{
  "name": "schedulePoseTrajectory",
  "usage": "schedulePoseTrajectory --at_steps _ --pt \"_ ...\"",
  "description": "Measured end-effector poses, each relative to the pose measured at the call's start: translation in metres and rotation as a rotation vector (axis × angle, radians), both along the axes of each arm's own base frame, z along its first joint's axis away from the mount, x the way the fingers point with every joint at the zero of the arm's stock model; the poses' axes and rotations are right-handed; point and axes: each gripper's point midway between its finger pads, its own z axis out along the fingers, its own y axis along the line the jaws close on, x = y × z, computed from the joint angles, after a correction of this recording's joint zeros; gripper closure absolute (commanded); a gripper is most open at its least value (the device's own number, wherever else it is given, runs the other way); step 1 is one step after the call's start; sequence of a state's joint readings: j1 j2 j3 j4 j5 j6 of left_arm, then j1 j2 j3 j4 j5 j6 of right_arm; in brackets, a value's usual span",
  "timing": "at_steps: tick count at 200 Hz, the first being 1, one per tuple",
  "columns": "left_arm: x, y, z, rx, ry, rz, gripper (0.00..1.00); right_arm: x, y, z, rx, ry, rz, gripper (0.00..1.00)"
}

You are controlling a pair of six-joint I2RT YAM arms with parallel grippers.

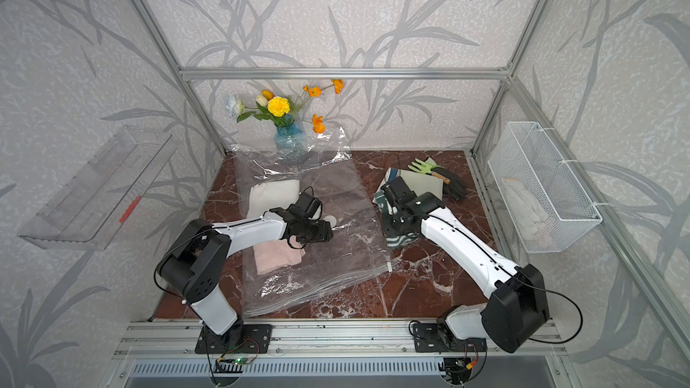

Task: Place the folded towel into the vacuum bag
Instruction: Pick up the towel from the center of the board, then place the towel in the vacuum bag.

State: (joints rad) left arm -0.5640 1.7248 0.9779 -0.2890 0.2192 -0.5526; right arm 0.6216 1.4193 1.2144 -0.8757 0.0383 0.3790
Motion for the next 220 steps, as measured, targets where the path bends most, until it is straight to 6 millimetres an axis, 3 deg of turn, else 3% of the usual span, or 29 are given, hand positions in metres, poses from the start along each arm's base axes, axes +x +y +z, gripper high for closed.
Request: schedulePoseTrajectory --at_steps 17,50,71,92,102,126,144,164,191,206,220 --pt "-0.002 -0.004 0.006 -0.022 0.001 -0.007 0.34 -0.003 0.042 -0.013 -0.007 0.018 0.078 0.99" --pt "-0.001 -0.001 0.046 -0.081 -0.052 0.02 0.34 0.005 0.112 -0.083 -0.036 0.13 0.157 0.99" --pt "0.005 0.018 0.08 -0.121 -0.103 0.089 0.34 0.007 0.144 -0.109 0.009 0.186 0.186 0.97" --pt "0.011 0.045 0.106 -0.136 -0.152 0.18 0.34 0.006 0.164 -0.113 0.079 0.221 0.198 0.89" --pt "0.014 0.056 0.114 -0.139 -0.175 0.221 0.33 0.006 0.175 -0.113 0.121 0.239 0.204 0.82" --pt "0.01 0.06 0.116 -0.157 -0.169 0.251 0.31 0.004 0.2 -0.111 0.239 0.285 0.237 0.46" --pt "0.004 0.057 0.103 -0.164 -0.119 0.258 0.29 -0.001 0.212 -0.102 0.352 0.327 0.274 0.36" --pt "-0.002 0.053 0.088 -0.165 -0.066 0.264 0.28 0.002 0.195 -0.086 0.422 0.341 0.259 0.35" --pt "-0.003 0.042 0.07 -0.164 -0.016 0.256 0.28 0.042 0.131 -0.067 0.391 0.258 0.15 0.3" --pt "-0.001 0.034 0.06 -0.163 0.0 0.243 0.29 0.066 0.097 -0.068 0.348 0.219 0.085 0.25" --pt "0.0 0.027 0.046 -0.148 0.028 0.229 0.29 0.073 0.08 -0.08 0.308 0.231 0.058 0.23"
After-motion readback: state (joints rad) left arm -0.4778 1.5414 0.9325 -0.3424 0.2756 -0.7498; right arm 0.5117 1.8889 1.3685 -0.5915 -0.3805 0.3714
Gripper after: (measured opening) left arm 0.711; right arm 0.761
